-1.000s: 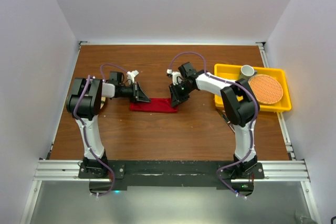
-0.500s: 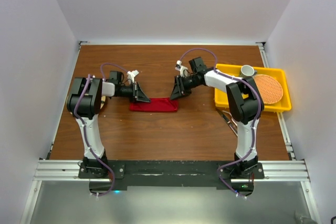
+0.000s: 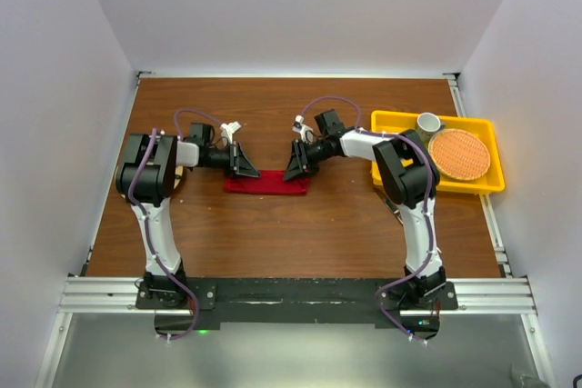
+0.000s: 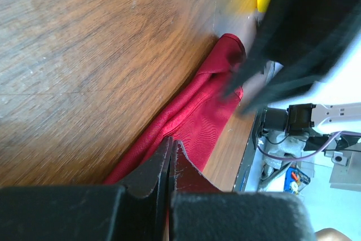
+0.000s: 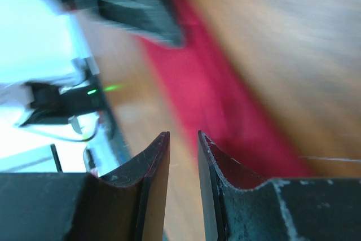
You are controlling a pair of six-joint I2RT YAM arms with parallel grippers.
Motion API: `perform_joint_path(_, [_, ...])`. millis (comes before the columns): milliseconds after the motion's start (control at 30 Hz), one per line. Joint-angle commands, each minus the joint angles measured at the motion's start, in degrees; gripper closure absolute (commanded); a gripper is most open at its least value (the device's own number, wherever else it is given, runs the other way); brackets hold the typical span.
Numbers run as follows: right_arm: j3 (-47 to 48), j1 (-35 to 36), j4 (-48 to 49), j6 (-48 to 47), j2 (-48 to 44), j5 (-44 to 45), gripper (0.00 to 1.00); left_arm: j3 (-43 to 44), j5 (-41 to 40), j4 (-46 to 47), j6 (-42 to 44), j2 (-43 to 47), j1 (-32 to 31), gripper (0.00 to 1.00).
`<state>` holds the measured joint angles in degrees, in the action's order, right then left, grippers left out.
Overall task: Fold the napkin into a case and place the utensils inside
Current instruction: Smooth out the smaller rectangle-folded napkin at the center of the board, then pick up the smaller rectangle-folded napkin from the center of the board.
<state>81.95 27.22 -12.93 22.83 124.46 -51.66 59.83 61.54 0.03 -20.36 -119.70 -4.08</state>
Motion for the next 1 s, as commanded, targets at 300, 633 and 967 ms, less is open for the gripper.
perform_joint_path(300, [4.26,-2.26,-3.60,-3.06,-1.41,-1.24,0.61,-0.60,-9.24,-4.69,5.68,-4.49,0.56,1.00])
perform_joint_path(633, [25.44,-0.86,-26.44,-34.57,0.86,8.40,0.39,-0.16,-9.59,-6.10,9.46,-5.45,0.21,1.00])
perform_joint_path(967, [27.38,2.84,-29.35,-45.24,7.11,11.05,0.36,2.30,-9.94,-9.79,13.24,-5.98,-2.34,1.00])
